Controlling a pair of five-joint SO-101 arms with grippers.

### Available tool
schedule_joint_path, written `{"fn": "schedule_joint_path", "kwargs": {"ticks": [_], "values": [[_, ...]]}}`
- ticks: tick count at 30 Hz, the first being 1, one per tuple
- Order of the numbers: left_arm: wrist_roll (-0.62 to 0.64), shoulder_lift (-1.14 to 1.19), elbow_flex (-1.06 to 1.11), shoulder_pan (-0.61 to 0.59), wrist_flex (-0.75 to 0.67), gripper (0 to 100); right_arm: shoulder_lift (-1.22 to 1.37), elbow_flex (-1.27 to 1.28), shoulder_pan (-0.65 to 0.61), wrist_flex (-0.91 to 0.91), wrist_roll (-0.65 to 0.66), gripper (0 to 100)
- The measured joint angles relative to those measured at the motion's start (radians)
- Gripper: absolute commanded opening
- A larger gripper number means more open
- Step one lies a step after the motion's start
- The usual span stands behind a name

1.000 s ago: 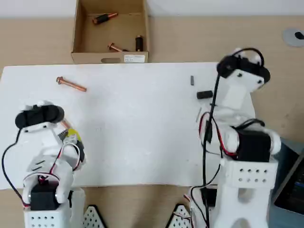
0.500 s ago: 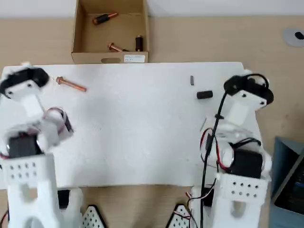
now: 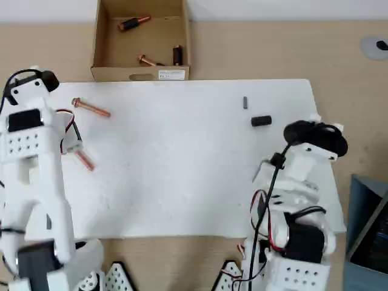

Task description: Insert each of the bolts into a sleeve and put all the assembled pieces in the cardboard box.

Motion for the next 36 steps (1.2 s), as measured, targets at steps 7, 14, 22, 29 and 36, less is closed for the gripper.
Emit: {"fn": "schedule_joint_path", "kwargs": {"ticks": [7, 14, 22, 29, 36], "values": [[0.028, 0.221, -0.117, 0.0, 0.023, 6, -0.014, 0.002, 0.0, 0.0, 0.0, 0.9], [0.028, 0.388, -0.229, -0.002, 0.023, 10, -0.014, 0.002, 0.0, 0.0, 0.0, 0.9], [0.028, 0.511, -0.319, -0.069, 0.015, 10, -0.014, 0.002, 0.0, -0.003, 0.0, 0.9], [0.028, 0.585, -0.358, -0.084, 0.003, 10, -0.014, 0.002, 0.0, -0.003, 0.0, 0.9], [0.029, 0.617, -0.356, -0.087, -0.04, 10, -0.014, 0.002, 0.0, -0.003, 0.0, 0.9]]}}
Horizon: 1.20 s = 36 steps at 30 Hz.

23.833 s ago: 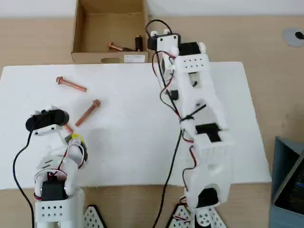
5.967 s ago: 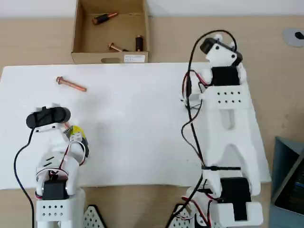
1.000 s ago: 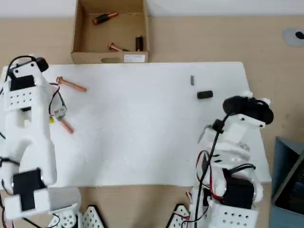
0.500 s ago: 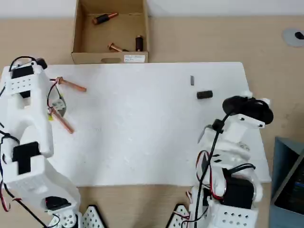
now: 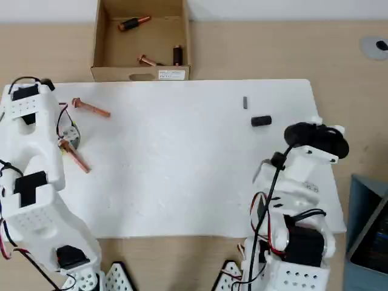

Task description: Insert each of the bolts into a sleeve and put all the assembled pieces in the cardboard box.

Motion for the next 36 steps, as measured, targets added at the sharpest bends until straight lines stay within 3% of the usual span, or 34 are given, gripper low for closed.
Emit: {"fn": "schedule_joint_path", "kwargs": {"ticks": [8, 12, 23, 30, 36], "values": [[-0.002, 0.0, 0.0, 0.0, -0.003, 10, 0.0, 0.0, 0.0, 0.0, 0.0, 0.9], [0.0, 0.025, -0.002, 0.002, -0.006, 0, 0.0, 0.0, -0.009, 0.0, 0.0, 0.9], [0.0, 0.084, -0.038, 0.006, 0.011, 0, -0.002, 0.0, -0.052, -0.018, 0.0, 0.9], [-0.002, 0.066, -0.12, 0.021, 0.176, 1, -0.002, -0.002, -0.051, -0.018, 0.031, 0.9], [-0.003, -0.11, -0.238, 0.127, 0.282, 1, -0.002, -0.046, -0.051, -0.018, 0.104, 0.9]]}}
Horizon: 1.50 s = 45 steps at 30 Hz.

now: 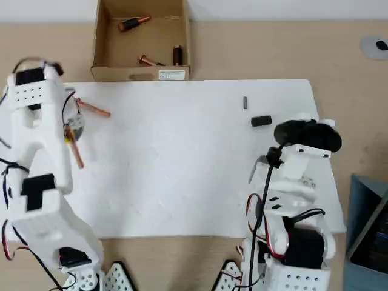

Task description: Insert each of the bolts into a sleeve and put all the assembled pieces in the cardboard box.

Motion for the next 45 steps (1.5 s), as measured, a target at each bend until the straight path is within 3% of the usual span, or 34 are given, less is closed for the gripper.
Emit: {"fn": "schedule_joint_path", "kwargs": {"ticks": [7, 16, 21, 25, 36, 45], "values": [[0.0, -0.204, -0.021, 0.158, 0.084, 0, 0.0, -0.068, 0.0, 0.0, 0.1, 0.9], [0.0, -0.479, -0.023, 0.259, 0.097, 0, -0.049, -0.101, 0.0, 0.086, 0.144, 0.9], [0.002, -0.638, 0.083, 0.311, 0.081, 0, -0.201, -0.069, -0.087, 0.087, 0.201, 0.9], [0.002, -0.778, 0.281, 0.313, -0.048, 0, -0.325, 0.02, -0.146, 0.087, 0.229, 0.9], [0.015, -1.318, 0.997, 0.315, -0.528, 0, -0.33, 0.153, -0.164, 0.025, 0.255, 0.9], [0.153, -1.72, 1.303, 0.319, -0.675, 0, -0.33, 0.275, -0.322, -0.166, 0.273, 0.9]]}}
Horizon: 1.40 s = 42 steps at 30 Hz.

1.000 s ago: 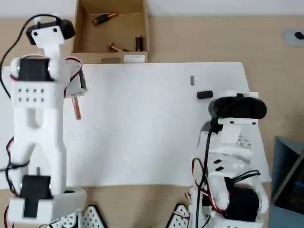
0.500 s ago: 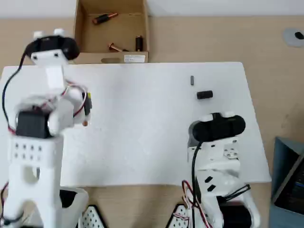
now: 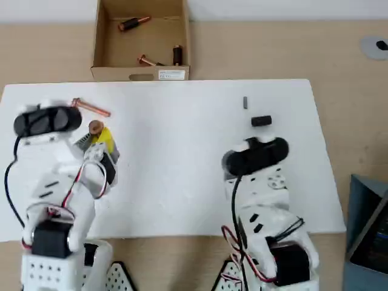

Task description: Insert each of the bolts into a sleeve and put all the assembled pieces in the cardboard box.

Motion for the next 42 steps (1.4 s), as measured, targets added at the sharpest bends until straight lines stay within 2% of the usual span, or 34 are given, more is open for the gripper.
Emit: {"fn": "schedule_joint_path", "kwargs": {"ticks": [11, 15, 20, 29, 33, 42], "values": [[0.057, -0.321, 0.15, 0.015, -0.052, 0, 0.0, 0.18, -0.279, -0.199, 0.015, 0.9], [0.089, -0.336, 0.15, 0.087, -0.058, 0, 0.0, 0.236, -0.37, -0.285, 0.072, 0.9], [0.235, -0.336, 0.149, 0.193, -0.058, 0, 0.0, 0.261, -0.466, -0.344, 0.155, 0.9], [0.354, -0.336, 0.149, 0.301, -0.058, 0, 0.0, 0.264, -0.488, -0.35, 0.173, 0.9], [0.362, -0.336, 0.149, 0.341, -0.058, 0, 0.0, 0.264, -0.488, -0.35, 0.173, 0.9], [0.362, -0.336, 0.149, 0.345, -0.058, 0, 0.0, 0.264, -0.488, -0.35, 0.186, 0.9]]}}
